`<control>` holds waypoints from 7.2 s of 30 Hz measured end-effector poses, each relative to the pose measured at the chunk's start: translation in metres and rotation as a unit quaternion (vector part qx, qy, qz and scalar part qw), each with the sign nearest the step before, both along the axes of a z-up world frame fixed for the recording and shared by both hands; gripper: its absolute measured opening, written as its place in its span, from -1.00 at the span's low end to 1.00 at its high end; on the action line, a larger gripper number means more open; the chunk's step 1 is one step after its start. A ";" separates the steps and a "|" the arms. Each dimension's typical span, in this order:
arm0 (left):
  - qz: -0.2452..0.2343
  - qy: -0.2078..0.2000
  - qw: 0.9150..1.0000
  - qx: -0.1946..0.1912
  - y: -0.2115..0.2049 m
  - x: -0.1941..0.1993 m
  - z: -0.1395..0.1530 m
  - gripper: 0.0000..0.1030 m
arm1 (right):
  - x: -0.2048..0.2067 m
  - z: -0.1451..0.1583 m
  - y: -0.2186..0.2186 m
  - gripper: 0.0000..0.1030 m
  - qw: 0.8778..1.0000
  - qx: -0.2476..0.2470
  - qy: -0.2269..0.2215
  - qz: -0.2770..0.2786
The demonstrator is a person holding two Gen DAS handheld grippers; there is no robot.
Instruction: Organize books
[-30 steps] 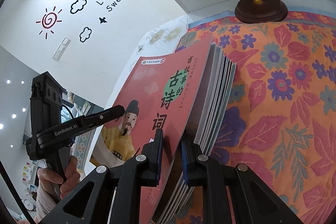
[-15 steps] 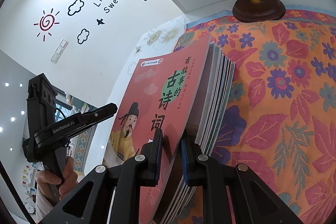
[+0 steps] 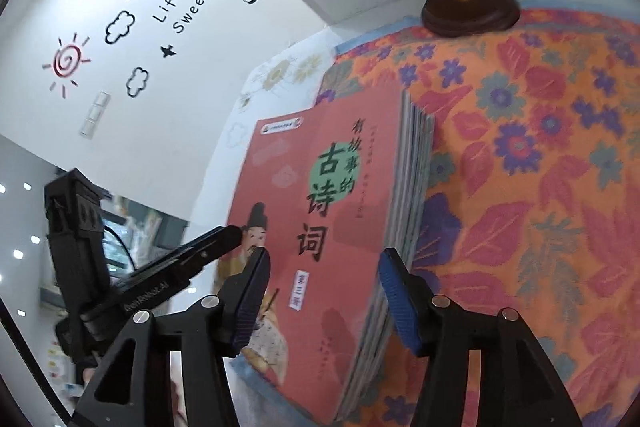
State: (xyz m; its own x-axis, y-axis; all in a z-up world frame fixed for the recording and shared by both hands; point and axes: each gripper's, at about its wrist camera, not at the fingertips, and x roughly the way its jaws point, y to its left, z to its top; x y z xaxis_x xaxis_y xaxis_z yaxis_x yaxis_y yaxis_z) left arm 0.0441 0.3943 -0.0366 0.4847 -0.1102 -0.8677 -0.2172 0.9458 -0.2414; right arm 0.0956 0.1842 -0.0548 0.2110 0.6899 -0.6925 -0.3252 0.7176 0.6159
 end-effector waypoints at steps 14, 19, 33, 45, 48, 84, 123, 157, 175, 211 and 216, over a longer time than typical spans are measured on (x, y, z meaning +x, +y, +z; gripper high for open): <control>0.011 0.040 0.999 0.008 -0.012 0.006 0.006 -0.41 | -0.004 -0.008 -0.038 0.13 0.995 -0.083 0.027 -0.045; 0.016 0.019 0.999 0.033 -0.033 -0.012 0.053 -0.38 | -0.026 0.053 -0.072 0.13 0.991 -0.125 -0.019 -0.051; -0.093 -0.082 0.989 0.077 -0.197 -0.064 0.179 0.39 | -0.138 0.219 -0.226 0.50 0.939 -0.201 -0.193 -0.201; -0.058 -0.080 0.990 0.103 -0.235 -0.085 0.167 0.39 | -0.153 0.219 -0.238 0.50 0.929 -0.202 -0.240 -0.195; -0.038 -0.075 0.989 0.124 -0.230 -0.091 0.162 0.39 | -0.150 0.210 -0.231 0.50 0.931 -0.202 -0.246 -0.177; 0.015 0.007 0.991 0.132 -0.108 -0.077 0.061 0.43 | -0.089 0.105 -0.082 0.50 0.962 -0.233 -0.139 -0.026; -0.006 0.027 0.991 0.131 -0.122 -0.078 0.064 0.49 | -0.101 0.104 -0.079 0.50 0.964 -0.232 -0.130 -0.016; -0.013 0.024 0.990 0.135 -0.121 -0.076 0.065 0.56 | -0.100 0.109 -0.084 0.50 0.963 -0.231 -0.139 -0.028; -0.013 0.029 0.991 0.128 -0.120 -0.076 0.063 0.56 | -0.100 0.109 -0.085 0.50 0.963 -0.231 -0.139 -0.027; -0.016 0.033 0.989 0.140 -0.126 -0.078 0.062 0.57 | -0.100 0.108 -0.087 0.50 0.965 -0.228 -0.128 -0.030; -0.016 0.033 0.989 0.146 -0.128 -0.079 0.063 0.58 | -0.100 0.107 -0.090 0.50 0.965 -0.228 -0.126 -0.030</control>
State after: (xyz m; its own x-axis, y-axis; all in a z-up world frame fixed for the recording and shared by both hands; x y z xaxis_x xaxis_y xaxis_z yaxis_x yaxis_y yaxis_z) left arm -0.0344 0.2662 0.0259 0.4255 0.1353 -0.8948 -0.1913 0.9799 0.0572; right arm -0.0040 0.0943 0.0518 0.4421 0.3059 -0.8432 -0.3720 0.9179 0.1380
